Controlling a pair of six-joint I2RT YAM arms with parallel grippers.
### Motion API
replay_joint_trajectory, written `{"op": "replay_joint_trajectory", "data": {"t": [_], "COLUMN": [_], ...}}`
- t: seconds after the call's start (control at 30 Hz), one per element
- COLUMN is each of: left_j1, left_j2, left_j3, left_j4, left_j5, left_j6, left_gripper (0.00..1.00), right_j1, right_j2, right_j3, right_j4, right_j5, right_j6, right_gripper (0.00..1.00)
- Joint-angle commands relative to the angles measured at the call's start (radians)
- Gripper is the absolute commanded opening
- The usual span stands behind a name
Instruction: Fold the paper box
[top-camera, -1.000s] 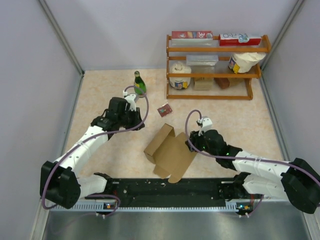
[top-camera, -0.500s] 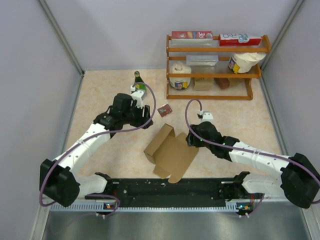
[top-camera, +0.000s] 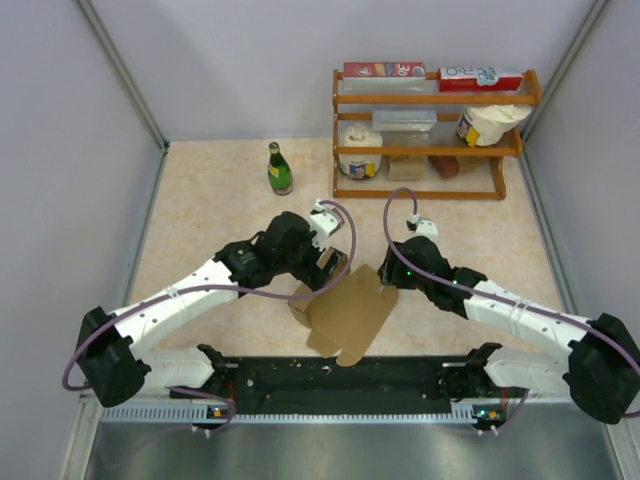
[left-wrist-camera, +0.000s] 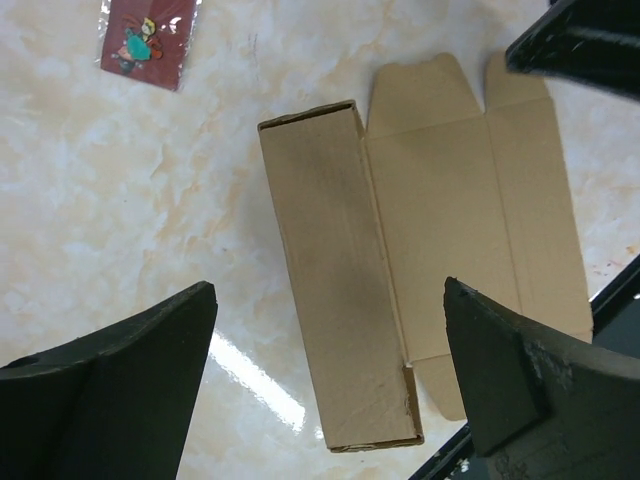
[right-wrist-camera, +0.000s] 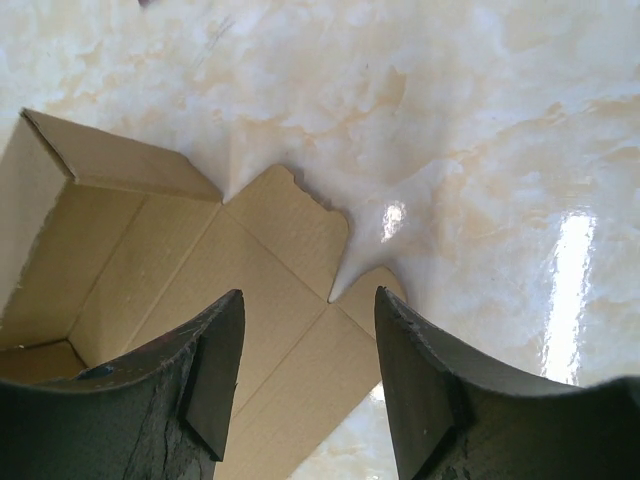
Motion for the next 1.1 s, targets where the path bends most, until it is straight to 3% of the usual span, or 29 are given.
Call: {"op": "replay_joint_trajectory", "data": {"t": [0.0,0.33,0.5,1.07], "left_j1": [-0.064,-0.171,-0.219,-0.427], "left_j2": [-0.016,0.074,0.122,0.303], "left_j3": [0.02,0.02,0.017,0.029], "left_j4": [-0.02,-0.015,-0.023,-0.032], "left_j5": [-0.142,-0.225,-0.289,-0.702], "left_j6": [0.051,-0.009,-0.011,0.072], "left_gripper": [0.99,0.97,0.9,0.74], "right_j1": [-0.05,-0.108,-0.111,-0.114], "right_j2": [-0.102,-0.166,-0.171,-0.165], "right_j3": [-0.023,-0.046,-0.053,-0.063], "right_j4": [-0.019,-0.03,-0.03,-0.03], "right_j5": [0.008,-0.026,-0.029,-0.037], "right_j6": [0.039,0.033,0.034,0.007], "right_gripper": [0.54,0.54,0.54,0.54]}}
